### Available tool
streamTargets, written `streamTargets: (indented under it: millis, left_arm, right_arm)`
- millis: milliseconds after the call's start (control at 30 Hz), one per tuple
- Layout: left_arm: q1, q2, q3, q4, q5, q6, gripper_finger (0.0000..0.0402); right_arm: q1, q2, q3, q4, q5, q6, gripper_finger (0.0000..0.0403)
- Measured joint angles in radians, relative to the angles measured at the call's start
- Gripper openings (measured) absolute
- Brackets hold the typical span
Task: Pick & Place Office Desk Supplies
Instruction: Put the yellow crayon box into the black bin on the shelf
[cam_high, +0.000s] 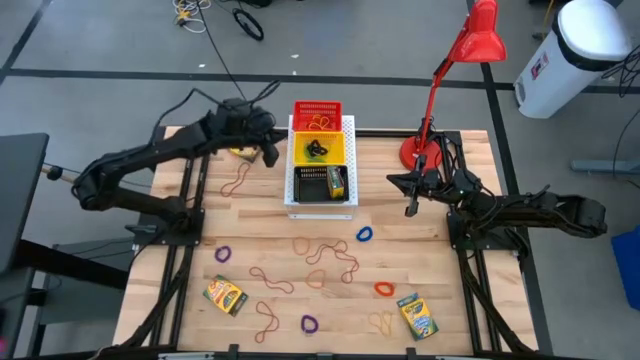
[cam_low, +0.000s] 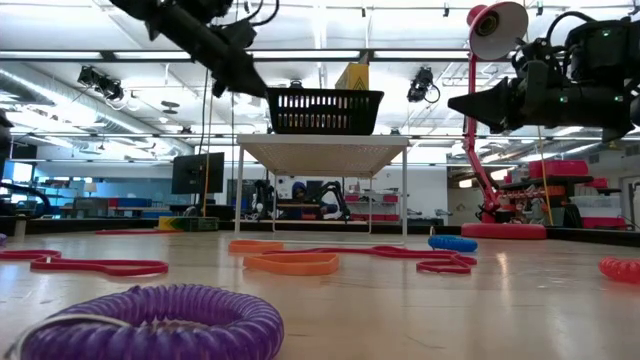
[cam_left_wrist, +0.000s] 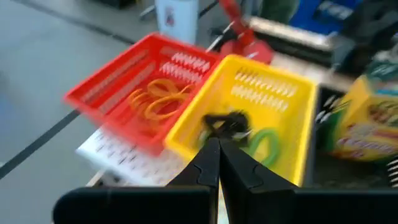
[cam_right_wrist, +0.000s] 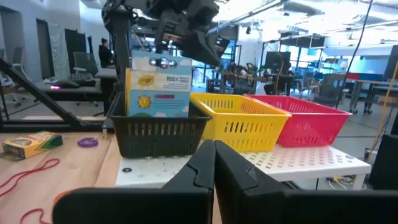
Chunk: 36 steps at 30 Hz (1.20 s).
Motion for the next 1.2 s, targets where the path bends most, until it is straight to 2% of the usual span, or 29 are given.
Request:
streamTargets:
  millis: [133, 333, 467, 600, 700, 833, 1033, 1100, 1200]
  left_arm:
    - [0.059, -0.028, 0.0, -0.084, -0.026, -0.015, 0.0009]
    - [0.197, -0.077, -0.122, -0.093, -0.026, -0.069, 0.001]
    - [0.302, -0.072, -0.185, -0.114, -0.024, -0.107, 0.0016]
    - [0.363, -0.035, -0.188, -0.214, -0.022, -0.121, 0.0036]
    - [0.35, -0.03, -0.188, -0.255, 0.006, -0.079, 0.0053]
    - [0.258, -0.038, -0.202, -0.255, -0.028, -0.067, 0.0055]
    - [0.164, -0.131, -0.408, -0.073, -0.017, -0.117, 0.0017]
    - [0.167, -0.16, -0.452, -0.033, -0.03, -0.149, 0.0007]
    - [0.231, -0.162, -0.428, -0.043, -0.091, -0.182, 0.0007]
  right_arm:
    - [0.0, 0.0, 0.0, -0.023, 0.0, 0.016, 0.0007]
    - [0.0, 0.0, 0.0, -0.073, 0.0, 0.027, 0.0007]
    - [0.0, 0.0, 0.0, -0.074, 0.0, 0.03, 0.0007]
    - [0.0, 0.0, 0.0, -0.071, 0.0, 0.021, 0.0007]
    - [0.0, 0.0, 0.0, -0.064, 0.0, 0.008, 0.0007]
    - [0.0, 0.0, 0.0, -0.065, 0.0, 0.015, 0.0007]
    - [0.0, 0.0, 0.0, -0.091, 0.0, 0.067, 0.0007]
    - [0.0, 0.0, 0.0, -0.106, 0.0, 0.076, 0.0007]
    - [0.0, 0.0, 0.0, -0.109, 0.0, 0.074, 0.0007]
